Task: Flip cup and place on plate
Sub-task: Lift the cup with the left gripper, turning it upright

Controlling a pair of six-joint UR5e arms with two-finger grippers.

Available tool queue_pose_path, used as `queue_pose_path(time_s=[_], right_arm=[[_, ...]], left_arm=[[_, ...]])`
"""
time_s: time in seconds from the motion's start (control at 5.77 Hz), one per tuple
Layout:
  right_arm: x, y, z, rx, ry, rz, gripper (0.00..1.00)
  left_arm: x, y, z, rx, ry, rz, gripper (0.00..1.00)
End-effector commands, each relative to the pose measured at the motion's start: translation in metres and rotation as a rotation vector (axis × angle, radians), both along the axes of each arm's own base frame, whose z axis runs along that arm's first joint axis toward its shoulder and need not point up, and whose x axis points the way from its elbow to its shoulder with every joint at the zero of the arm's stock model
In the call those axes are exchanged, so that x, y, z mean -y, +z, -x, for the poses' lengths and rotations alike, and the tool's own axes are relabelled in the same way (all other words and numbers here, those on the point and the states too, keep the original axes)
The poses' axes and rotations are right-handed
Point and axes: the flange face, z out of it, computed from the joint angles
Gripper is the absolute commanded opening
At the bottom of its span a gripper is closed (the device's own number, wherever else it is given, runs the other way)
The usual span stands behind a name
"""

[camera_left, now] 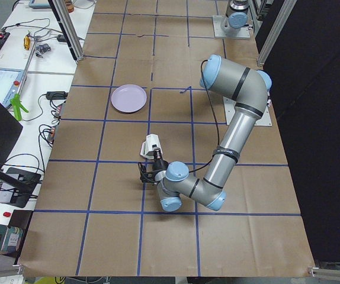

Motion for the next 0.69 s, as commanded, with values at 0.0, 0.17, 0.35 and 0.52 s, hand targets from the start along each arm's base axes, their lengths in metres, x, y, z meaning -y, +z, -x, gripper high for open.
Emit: queue_pose_path(time_s=[0.0, 0.17, 0.35, 0.52], right_arm=[[0.000, 0.000, 0.000, 0.000, 0.000, 0.000, 1.00], [0.000, 0.000, 0.000, 0.000, 0.000, 0.000, 1.00], [0.000, 0.000, 0.000, 0.000, 0.000, 0.000, 1.00], [0.000, 0.000, 0.000, 0.000, 0.000, 0.000, 1.00]], left_arm=[[0.002, 0.004, 0.000, 0.005, 0.005, 0.016, 0.00], [0.013, 0.035, 0.008, 0.027, 0.024, 0.047, 0.00], [0.014, 0.120, 0.027, 0.076, 0.023, 0.070, 0.00], [0.003, 0.181, 0.046, 0.081, 0.036, 0.056, 0.00]])
